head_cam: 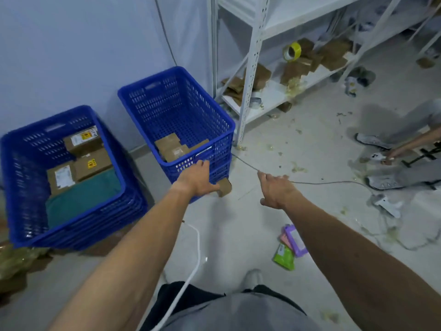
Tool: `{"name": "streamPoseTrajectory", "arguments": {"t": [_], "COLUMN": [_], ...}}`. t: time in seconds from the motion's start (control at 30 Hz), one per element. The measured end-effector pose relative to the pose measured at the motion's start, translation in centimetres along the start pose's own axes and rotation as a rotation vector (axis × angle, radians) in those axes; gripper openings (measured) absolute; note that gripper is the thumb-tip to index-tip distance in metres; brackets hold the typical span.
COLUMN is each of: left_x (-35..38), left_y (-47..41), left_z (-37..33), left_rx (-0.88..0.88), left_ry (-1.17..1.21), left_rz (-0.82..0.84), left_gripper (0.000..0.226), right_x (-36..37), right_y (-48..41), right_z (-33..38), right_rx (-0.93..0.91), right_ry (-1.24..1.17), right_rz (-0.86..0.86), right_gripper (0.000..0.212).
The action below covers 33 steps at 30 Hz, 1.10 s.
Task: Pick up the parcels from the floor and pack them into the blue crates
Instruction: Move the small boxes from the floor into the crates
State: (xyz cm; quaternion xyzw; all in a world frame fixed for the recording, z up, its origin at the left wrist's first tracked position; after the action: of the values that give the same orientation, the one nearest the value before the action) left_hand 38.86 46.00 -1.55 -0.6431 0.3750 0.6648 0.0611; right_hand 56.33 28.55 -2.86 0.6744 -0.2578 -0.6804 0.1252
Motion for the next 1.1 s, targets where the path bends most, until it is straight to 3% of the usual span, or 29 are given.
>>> {"name": "streamPoseTrajectory", "arguments": {"t": [0.13,0.3,0.57,0.87,1.1], "left_x": [2.0,4.9,9.0,14.0,26.1], "left_y": [1.0,0.2,-4.8,-14.1,-22.5], "left_z": [-3.5,-5.8,-6.7,-6.5,-6.8], "left_rx": [-0.069,-0.095,-0.139,-0.180,-0.252], "left_ry": [0.053,0.121,0.139,0.173,0.230], "left_rz": [0.067,0.087,0.209,0.320,0.367], "left_gripper": [0.074,0.080,0.077,0.077,0.069], "right_x": [1.6,3.5,6.1,10.1,20.2], "right_y": [0.2,-1.4,-6.3,-16.9,-29.7], "right_z": [-4.5,-9.0,-12.2,-14.0,-15.9], "right_rx": [-0.062,-0.045,-0.104,-0.157,-0.295], "right_ry": [-0.049,-0.104,-0.114,-0.231,-0.179], "right_rz": [0.023,0.045,0.174,0.206,0.261], "right_gripper": [0.080,0.051,0.080,0.077,0.067]}}
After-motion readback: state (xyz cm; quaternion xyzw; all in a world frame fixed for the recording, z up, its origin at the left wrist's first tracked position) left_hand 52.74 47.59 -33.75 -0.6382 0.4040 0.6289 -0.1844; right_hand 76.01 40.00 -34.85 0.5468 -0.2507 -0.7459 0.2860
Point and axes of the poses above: each hand's wrist, its own y-axis away from the middle knuckle, its own x-axis out of the palm, z = x × y, the point moved 1 cm from there along -y, towards the middle knuckle, and after that the axes turned 13 degrees about -x, right-handed, at the moved point
